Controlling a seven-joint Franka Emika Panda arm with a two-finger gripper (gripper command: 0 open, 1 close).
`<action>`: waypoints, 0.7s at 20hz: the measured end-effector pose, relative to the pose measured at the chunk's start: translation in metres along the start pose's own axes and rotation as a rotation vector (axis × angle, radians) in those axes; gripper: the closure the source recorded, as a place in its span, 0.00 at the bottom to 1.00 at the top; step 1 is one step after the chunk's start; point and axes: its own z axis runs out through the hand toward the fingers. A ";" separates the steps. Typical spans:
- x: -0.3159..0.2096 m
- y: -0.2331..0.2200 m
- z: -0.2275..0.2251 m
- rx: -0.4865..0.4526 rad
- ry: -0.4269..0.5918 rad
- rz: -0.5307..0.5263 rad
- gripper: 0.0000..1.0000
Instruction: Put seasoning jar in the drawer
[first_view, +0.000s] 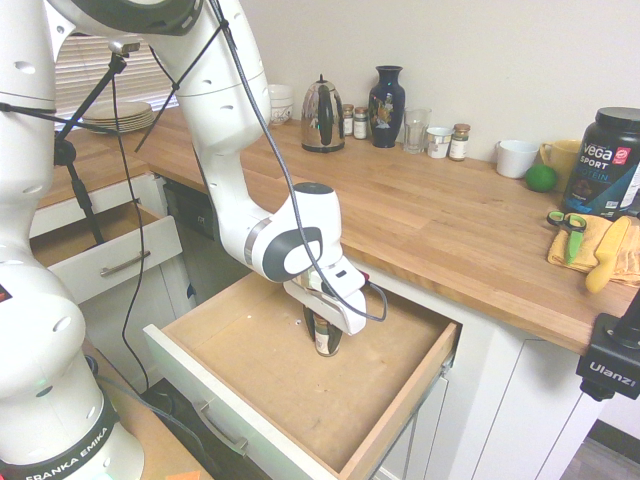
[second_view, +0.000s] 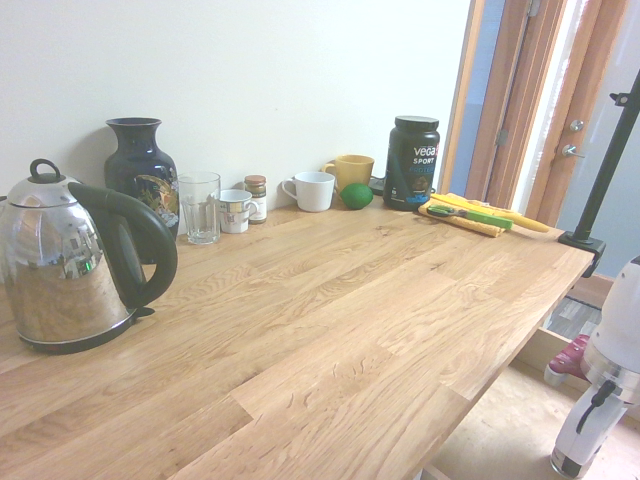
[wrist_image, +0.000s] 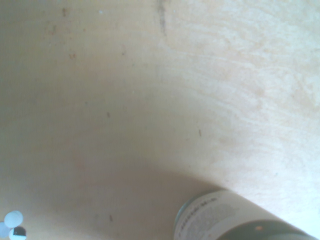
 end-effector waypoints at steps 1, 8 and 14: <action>0.001 0.001 0.000 0.000 0.001 0.001 0.00; 0.008 0.005 -0.003 0.003 0.009 0.004 0.00; 0.006 0.011 -0.027 0.036 0.019 0.001 0.00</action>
